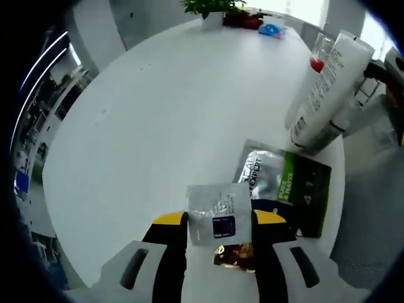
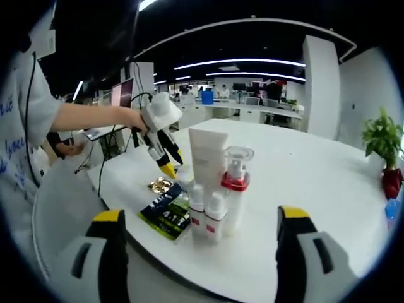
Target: Arrange the skincare products in the storage area until every visible bottle or jar stands upright without overlapping.
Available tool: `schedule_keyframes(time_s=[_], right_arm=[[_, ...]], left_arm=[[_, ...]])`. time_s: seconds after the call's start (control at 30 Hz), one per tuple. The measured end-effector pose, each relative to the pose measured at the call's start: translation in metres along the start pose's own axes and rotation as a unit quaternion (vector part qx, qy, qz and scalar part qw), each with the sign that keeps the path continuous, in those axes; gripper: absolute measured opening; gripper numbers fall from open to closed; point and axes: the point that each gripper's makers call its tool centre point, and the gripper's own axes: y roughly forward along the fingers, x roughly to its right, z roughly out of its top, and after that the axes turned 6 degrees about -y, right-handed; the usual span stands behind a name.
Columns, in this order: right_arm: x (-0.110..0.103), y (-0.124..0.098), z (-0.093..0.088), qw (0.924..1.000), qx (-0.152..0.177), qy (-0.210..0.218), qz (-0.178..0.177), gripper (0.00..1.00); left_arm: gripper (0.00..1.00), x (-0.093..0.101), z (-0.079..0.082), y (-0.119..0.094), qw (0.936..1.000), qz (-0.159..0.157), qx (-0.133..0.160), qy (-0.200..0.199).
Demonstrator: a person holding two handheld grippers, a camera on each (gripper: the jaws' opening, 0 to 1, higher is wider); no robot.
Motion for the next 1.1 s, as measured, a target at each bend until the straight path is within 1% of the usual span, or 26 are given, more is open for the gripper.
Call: schedule_keyframes(time_s=[0.23, 0.4, 0.57, 0.87, 1.03, 1.1], right_arm=[[0.001, 0.000, 0.000, 1.0000, 0.002, 0.001, -0.002, 1.00], [0.001, 0.000, 0.001, 1.0000, 0.004, 0.001, -0.005, 1.00], [0.001, 0.000, 0.001, 1.0000, 0.005, -0.001, -0.006, 1.00], [0.000, 0.001, 0.000, 0.9999, 0.001, -0.010, -0.006, 1.00], [0.000, 0.001, 0.000, 0.9999, 0.001, -0.014, -0.007, 1.00], [0.000, 0.001, -0.001, 0.9999, 0.000, -0.015, -0.006, 1.00]], left_arm=[[0.37, 0.003, -0.008, -0.004, 0.9999, -0.007, -0.004, 0.010], [0.37, 0.009, -0.016, -0.008, 0.9995, -0.008, -0.009, 0.030], [0.37, 0.018, -0.030, -0.014, 0.9982, -0.013, -0.020, 0.055], [0.37, 0.033, -0.050, -0.020, 0.9962, -0.015, -0.042, 0.075], [0.37, 0.047, -0.058, -0.021, 0.9949, -0.029, -0.048, 0.084], [0.37, 0.053, -0.063, -0.020, 0.9931, -0.041, -0.056, 0.094]])
